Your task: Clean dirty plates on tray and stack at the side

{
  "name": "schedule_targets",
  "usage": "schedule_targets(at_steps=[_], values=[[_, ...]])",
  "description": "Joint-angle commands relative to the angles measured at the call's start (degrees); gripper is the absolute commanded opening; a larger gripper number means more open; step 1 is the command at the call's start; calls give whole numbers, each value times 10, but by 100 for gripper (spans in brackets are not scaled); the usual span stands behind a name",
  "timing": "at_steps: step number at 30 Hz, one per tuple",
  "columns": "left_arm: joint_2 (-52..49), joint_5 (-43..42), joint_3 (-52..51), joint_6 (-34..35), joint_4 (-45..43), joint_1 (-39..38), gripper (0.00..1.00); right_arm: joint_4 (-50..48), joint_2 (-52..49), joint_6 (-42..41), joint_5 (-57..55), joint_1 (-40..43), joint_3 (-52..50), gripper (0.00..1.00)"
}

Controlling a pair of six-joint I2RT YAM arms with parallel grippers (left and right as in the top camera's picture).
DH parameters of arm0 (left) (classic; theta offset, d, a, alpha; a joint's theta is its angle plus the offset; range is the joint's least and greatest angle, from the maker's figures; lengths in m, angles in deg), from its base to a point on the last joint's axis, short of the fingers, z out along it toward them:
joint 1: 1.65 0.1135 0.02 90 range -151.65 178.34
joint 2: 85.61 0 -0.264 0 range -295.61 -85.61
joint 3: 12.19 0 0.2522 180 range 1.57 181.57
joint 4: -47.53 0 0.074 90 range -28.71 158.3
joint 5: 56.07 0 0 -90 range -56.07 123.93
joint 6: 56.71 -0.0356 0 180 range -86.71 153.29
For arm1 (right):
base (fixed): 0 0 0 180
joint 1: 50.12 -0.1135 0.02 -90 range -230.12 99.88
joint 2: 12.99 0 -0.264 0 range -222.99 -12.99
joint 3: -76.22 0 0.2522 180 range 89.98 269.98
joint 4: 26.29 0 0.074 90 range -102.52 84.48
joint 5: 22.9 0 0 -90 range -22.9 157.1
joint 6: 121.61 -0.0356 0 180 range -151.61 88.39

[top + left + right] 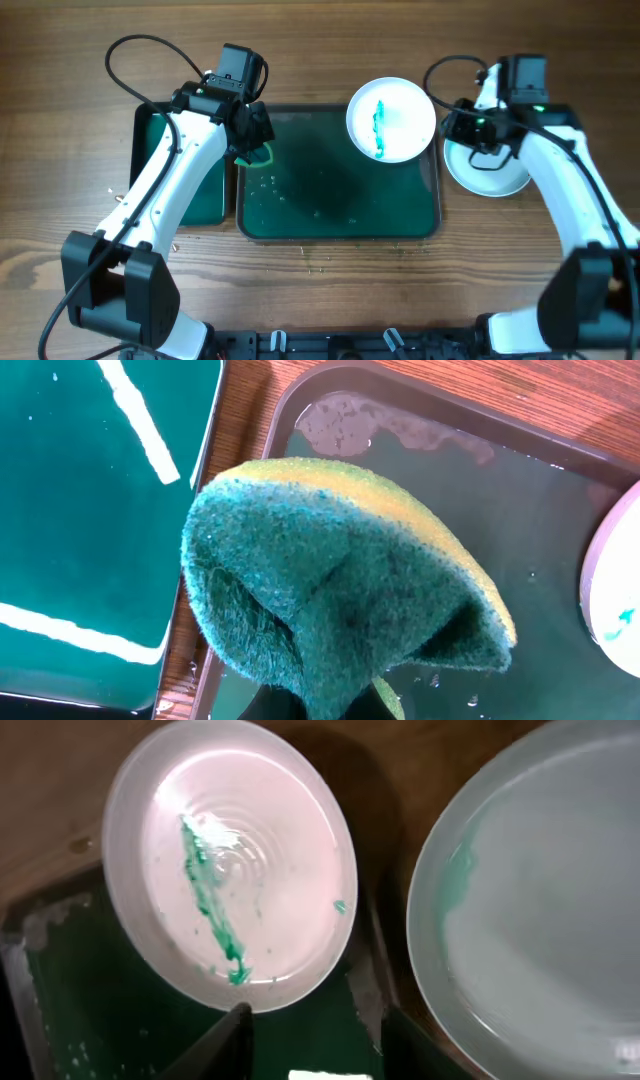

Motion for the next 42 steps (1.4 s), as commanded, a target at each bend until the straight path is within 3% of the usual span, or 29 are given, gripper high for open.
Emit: schedule_targets(at_steps=[1,8,16,18,28,33,36,39,42], values=[[0,-5,2,10,-2,3,4,-7,-51,-58,-20,-22,-7,37],[0,-5,2,10,-1,3,4,-30,-133,-57,-20,-46,-8,18],[0,-5,2,10,-1,3,4,-42,-173,-37,-20,-50,-8,20],[0,-5,2,10,-1,3,4,-35,-174,-22,-12,-56,-8,16],[0,-5,2,10,-1,3,4,66,-174,42,35,-142,-7,16],[0,-5,2,10,-2,3,4,110,-165,98,34,-169,-6,28],[0,-5,2,10,-2,3,4,101,-159,161,28,-162,7,45],[0,-5,2,10,-2,3,4,54,-159,210,-11,-158,14,61],[0,-5,2,10,-2,3,4,-20,-160,261,-19,-158,14,64]])
